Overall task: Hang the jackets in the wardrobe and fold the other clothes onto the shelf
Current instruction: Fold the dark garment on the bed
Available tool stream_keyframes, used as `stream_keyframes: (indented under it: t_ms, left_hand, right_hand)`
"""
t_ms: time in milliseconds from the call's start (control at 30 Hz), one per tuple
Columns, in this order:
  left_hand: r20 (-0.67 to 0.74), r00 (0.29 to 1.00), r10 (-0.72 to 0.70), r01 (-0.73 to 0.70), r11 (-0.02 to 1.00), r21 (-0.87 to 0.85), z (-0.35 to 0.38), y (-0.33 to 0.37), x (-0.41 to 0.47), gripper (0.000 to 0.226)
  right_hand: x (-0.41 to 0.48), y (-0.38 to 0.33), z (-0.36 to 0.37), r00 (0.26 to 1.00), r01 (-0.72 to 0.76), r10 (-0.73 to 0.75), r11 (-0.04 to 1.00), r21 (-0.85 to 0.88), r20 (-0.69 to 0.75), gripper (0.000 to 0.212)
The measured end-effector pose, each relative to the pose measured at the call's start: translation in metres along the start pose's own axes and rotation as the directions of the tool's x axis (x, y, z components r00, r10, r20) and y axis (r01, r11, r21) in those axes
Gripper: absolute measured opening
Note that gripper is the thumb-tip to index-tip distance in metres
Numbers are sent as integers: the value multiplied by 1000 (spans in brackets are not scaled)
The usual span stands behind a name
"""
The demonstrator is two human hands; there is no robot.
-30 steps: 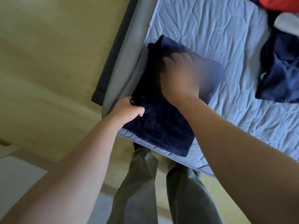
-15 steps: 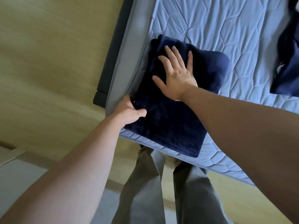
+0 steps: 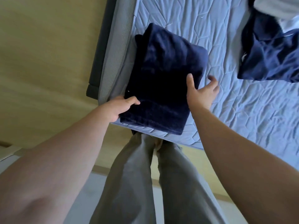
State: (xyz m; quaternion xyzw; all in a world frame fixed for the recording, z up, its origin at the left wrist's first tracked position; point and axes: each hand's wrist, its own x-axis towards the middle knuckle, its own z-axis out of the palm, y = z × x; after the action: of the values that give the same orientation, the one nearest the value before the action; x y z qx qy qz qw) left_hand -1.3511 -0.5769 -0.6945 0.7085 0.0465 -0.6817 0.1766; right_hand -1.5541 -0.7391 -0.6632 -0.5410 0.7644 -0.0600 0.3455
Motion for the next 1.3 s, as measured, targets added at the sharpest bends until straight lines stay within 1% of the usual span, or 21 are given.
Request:
stream_keyframes:
  t_ms: [33,67,100,133,200,233,267,333,433,533,600,667,733,800,867,967,1033,1100,1167,1267,1300]
  left_hand:
    - [10,1000,-27,27,999,-34,0,-1,0,35]
    - [33,998,-49,52,996,-76,-1,-2,2,46]
    - [64,995,-72,79,990,-113,-1,-6,5,59]
    - [89,992,-85,98,984,-152,-1,-10,7,65]
    - [101,994,-38,61,970,-235,2,-14,3,52]
    - [99,995,-14,40,963,-268,5,-14,-1,45]
    - [98,995,5,24,956,-292,8,-12,-8,42]
    - [83,995,51,-21,945,-327,10,-4,-29,45]
    - [47,993,113,-87,921,-379,11,20,-81,46]
    - [29,988,154,-125,888,-442,11,43,-155,33]
    - [15,985,171,-144,875,-463,10,52,-207,34]
    - [-6,981,192,-170,851,-497,6,52,-264,26]
    - [-45,977,209,-200,818,-539,0,44,-317,19]
    - [-82,969,232,-233,765,-601,-8,31,-366,21]
    - [-153,960,235,-276,700,-658,-18,15,-410,16]
    - [-262,935,238,-354,599,-719,-33,-9,-468,15]
    - [-333,911,244,-413,521,-747,-42,-28,-501,23]
    - [-400,891,216,-454,443,-773,-53,-46,-535,29]
    - [-478,860,179,-510,347,-787,-67,-64,-568,30]
    - [-588,793,160,-609,228,-760,-97,-89,-619,28]
    - [-620,769,152,-639,196,-744,-108,-98,-633,27]
  right_hand:
    - [-2,15,-1,966,-236,221,966,106,137,85]
    - [-5,31,-1,874,-435,375,888,151,310,89]
    - [-10,46,-2,768,-560,452,818,133,454,91]
    - [-15,60,-3,680,-624,482,776,91,553,92]
    - [-23,77,-3,565,-676,464,735,60,682,87]
    - [-25,80,-4,520,-706,424,702,94,742,83]
    - [-27,77,-9,494,-733,372,665,146,786,79]
    - [-31,62,-27,509,-746,303,622,237,805,72]
    - [-37,24,-73,582,-690,264,660,296,769,67]
    - [-53,-29,-134,635,-600,249,755,264,731,73]
    - [-71,-67,-173,654,-525,233,825,210,719,76]
    - [-97,-99,-208,641,-477,243,870,129,728,76]
    - [-125,-130,-239,626,-414,246,909,49,740,71]
    - [-155,-159,-264,604,-321,201,947,4,771,67]
    - [-183,-187,-282,594,-210,138,978,-13,793,59]
    - [-221,-233,-298,551,-44,51,999,-32,833,48]
    - [-247,-263,-301,523,85,-30,996,-17,852,41]
    - [-280,-296,-301,483,198,-104,980,8,869,36]
    - [-316,-326,-299,421,288,-165,957,41,892,34]
    - [-375,-370,-293,299,366,-223,925,104,928,30]
    - [-393,-383,-291,272,392,-241,912,121,932,30]
